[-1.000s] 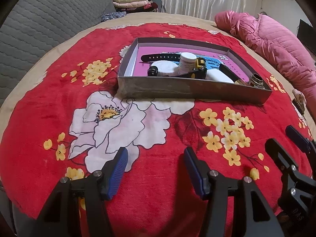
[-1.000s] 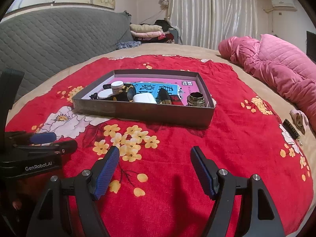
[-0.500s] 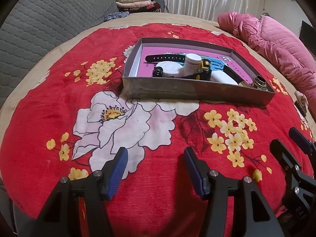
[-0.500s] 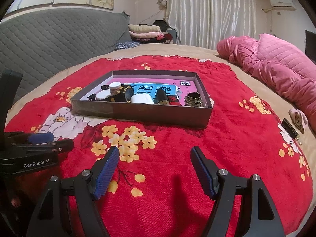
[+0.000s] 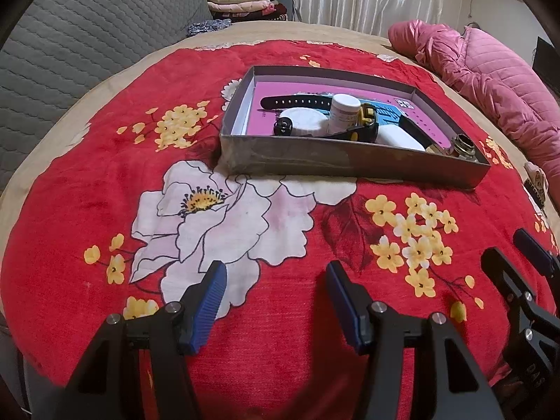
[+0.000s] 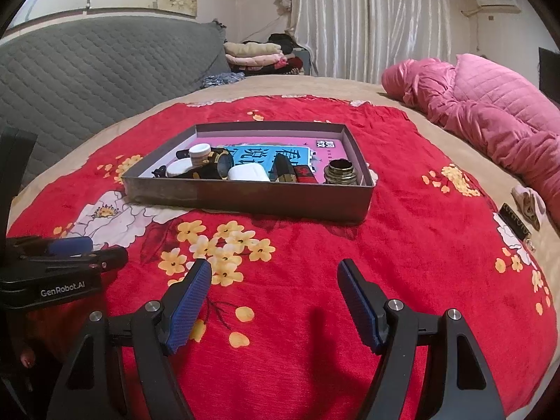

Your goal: Organize rigid objects

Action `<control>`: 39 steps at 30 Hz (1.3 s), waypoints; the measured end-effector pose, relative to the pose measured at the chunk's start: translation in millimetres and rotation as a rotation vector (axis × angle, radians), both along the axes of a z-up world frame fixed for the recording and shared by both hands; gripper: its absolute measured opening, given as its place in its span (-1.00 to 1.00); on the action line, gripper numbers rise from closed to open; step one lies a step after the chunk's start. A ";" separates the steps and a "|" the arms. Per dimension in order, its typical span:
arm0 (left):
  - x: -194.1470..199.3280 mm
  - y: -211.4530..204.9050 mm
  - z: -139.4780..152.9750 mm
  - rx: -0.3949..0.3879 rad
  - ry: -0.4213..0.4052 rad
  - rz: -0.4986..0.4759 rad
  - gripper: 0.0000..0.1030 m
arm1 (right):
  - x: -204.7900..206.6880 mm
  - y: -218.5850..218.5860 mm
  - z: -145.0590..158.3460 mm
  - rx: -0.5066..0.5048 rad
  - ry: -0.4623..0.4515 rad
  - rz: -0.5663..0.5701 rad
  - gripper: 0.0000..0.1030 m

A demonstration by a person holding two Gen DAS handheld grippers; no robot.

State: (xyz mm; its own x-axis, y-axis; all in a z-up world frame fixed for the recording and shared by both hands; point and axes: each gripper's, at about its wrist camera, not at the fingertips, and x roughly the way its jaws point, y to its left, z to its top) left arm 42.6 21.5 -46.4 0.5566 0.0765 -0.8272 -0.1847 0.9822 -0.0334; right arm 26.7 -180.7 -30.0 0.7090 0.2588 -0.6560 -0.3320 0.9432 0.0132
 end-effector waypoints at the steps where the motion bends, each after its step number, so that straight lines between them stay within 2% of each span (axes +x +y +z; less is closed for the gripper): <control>1: 0.2 0.2 0.0 -0.001 0.000 -0.001 0.14 | 0.1 -0.1 0.0 0.001 -0.001 -0.001 0.47; 39: -1.1 2.1 0.2 0.015 0.003 0.010 0.14 | 0.9 -1.6 -2.6 0.000 0.008 -0.005 0.47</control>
